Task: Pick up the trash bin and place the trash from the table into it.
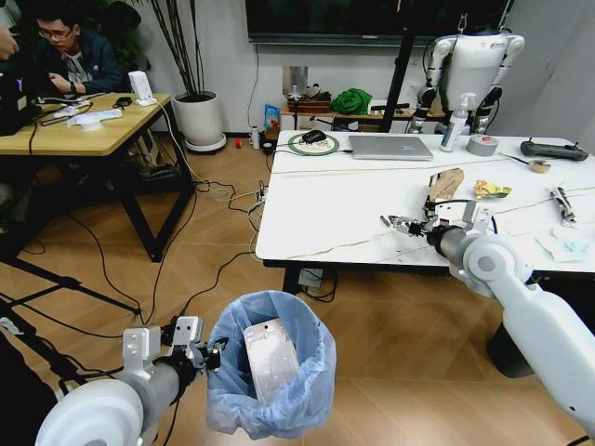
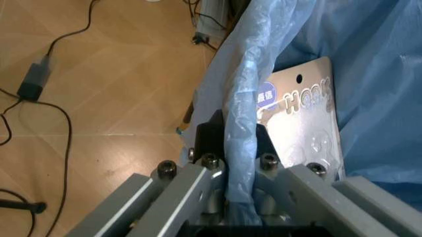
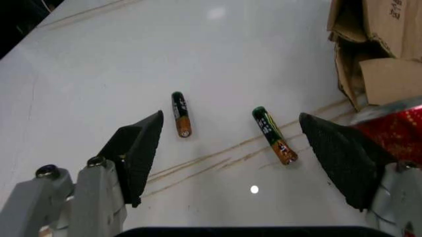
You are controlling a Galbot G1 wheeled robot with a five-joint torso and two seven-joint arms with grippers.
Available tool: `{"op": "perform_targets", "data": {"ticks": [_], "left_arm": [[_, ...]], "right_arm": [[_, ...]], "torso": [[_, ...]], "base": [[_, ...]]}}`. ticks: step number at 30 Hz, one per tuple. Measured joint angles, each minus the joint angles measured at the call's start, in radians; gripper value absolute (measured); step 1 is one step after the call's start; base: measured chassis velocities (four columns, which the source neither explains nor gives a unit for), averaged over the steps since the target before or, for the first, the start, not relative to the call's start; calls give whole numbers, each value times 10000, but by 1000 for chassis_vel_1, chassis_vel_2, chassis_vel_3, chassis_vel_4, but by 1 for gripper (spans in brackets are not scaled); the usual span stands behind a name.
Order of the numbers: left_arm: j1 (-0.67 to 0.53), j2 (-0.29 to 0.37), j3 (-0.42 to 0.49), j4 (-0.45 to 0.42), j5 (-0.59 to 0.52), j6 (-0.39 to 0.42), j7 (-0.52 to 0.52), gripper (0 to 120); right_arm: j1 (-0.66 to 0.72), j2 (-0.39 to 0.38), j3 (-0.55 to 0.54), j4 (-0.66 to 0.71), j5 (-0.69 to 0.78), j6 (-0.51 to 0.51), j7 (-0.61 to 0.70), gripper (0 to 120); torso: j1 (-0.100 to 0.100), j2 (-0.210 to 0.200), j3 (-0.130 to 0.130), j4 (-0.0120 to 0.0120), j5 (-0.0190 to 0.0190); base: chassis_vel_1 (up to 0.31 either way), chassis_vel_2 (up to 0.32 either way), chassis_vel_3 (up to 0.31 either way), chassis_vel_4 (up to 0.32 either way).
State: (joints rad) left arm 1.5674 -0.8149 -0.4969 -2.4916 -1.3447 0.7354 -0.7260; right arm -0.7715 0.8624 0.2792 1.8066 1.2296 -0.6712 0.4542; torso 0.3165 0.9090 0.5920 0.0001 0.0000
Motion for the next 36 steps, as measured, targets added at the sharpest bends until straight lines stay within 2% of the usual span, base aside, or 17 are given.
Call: {"op": "perform_targets", "data": {"ticks": [6, 7, 8, 10, 12, 16, 18, 26, 36], "left_arm": [[13, 18, -64, -26, -10, 0, 97, 0], [12, -1, -64, -26, -8, 0, 117, 0], [12, -4, -64, -25, -7, 0, 119, 0], [19, -68, -58, -25, 22, 0, 147, 0], [23, -82, -53, -27, 35, 0, 151, 0], [65, -134, -69, -74, 75, 0, 174, 0], [69, -134, -80, -77, 76, 0, 175, 0], [83, -87, -138, -82, 74, 1, 189, 0], [91, -59, -151, -87, 68, 1, 191, 0]], "right_arm": [[-207, -115, 83, -16, -332, -95, -222, 73], [-253, -146, 90, -16, -426, -95, -246, 67], [-260, -150, 91, -15, -439, -94, -249, 67], [-333, -208, 97, 1, -543, -87, -287, 55], [-346, -219, 98, 5, -550, -83, -289, 53], [-377, -272, 92, 19, -663, -70, -314, 34], [-381, -276, 87, 25, -688, -69, -322, 30], [-524, -297, 41, 68, -1390, 17, -588, 1], [-801, -346, 322, 474, -1477, 251, -657, 0]], "torso": [[0, 0, 0, -1, 0], [0, 0, 0, -1, 1], [0, 0, 0, -1, 0], [0, 0, 0, -1, -2], [0, 1, 0, -2, -1], [0, 0, 0, -1, 0], [0, 0, 0, -1, 0], [0, 0, 0, 0, 0], [2, 0, 1, -1, 3]], "base": [[0, 0, 0, 0], [0, 0, 0, 0], [0, 0, 0, 0], [0, 0, 0, 0], [0, 0, 0, 0], [0, 0, 0, 0], [0, 0, 0, 0], [0, 0, 0, 0], [0, 0, 0, 0]]}}
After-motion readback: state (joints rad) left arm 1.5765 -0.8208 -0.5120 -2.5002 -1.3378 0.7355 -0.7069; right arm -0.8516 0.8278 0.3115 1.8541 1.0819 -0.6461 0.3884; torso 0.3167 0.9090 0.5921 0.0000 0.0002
